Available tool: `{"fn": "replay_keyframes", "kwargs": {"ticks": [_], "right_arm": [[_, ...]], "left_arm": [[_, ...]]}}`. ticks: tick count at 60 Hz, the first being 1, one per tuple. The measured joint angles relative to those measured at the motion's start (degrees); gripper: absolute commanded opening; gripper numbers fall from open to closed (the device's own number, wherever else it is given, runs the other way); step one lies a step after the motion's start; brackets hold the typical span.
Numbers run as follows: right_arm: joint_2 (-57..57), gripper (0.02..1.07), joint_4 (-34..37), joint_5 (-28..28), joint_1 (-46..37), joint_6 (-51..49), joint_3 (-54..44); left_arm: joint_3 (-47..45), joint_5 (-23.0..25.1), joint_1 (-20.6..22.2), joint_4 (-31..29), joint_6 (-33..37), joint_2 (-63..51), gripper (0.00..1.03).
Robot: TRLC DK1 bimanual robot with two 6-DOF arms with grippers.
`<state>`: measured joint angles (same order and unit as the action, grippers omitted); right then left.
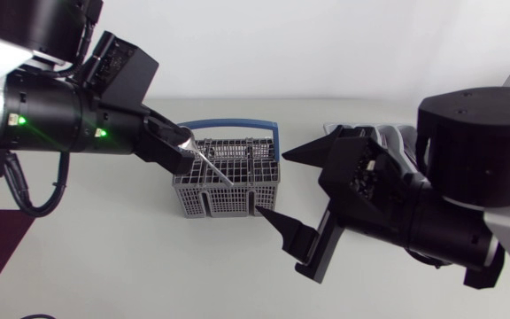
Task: Unload the cutlery basket into the drawer organizer.
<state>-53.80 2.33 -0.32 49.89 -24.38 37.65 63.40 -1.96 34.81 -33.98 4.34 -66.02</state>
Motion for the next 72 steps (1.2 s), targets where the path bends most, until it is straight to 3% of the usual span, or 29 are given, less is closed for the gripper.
{"fn": "replay_keyframes", "kwargs": {"ticks": [8, 19, 33, 50, 64, 72], "right_arm": [[-2.2, 0.99, -3.1, 2.4, 2.0, 0.0, -0.3], [-6.9, 0.93, -7.4, 4.0, 2.6, 0.0, -0.3], [-12.8, 0.86, -11.5, 6.3, 2.6, 0.0, 1.8], [-18.4, 0.54, -15.5, 7.9, 2.6, 0.0, 5.6], [-21.1, 0.38, -16.2, 8.0, 2.6, 0.0, 7.3], [-21.7, 0.38, -16.4, 8.1, 2.5, 0.0, 7.8]], "left_arm": [[0.0, 7.7, -2.7, 1.0, -2.8, -2.1, 0.15], [0.0, 12.2, -3.7, 3.7, -5.4, -3.4, 0.15], [0.0, 13.1, -3.6, 5.6, -7.2, -5.4, 0.15], [0.6, 15.2, -3.8, 5.6, -7.6, -5.9, 0.15], [0.8, 18.8, -5.9, 5.6, -8.5, -7.0, 0.15], [0.8, 19.5, -5.9, 5.6, -8.5, -7.1, 0.15]]}}
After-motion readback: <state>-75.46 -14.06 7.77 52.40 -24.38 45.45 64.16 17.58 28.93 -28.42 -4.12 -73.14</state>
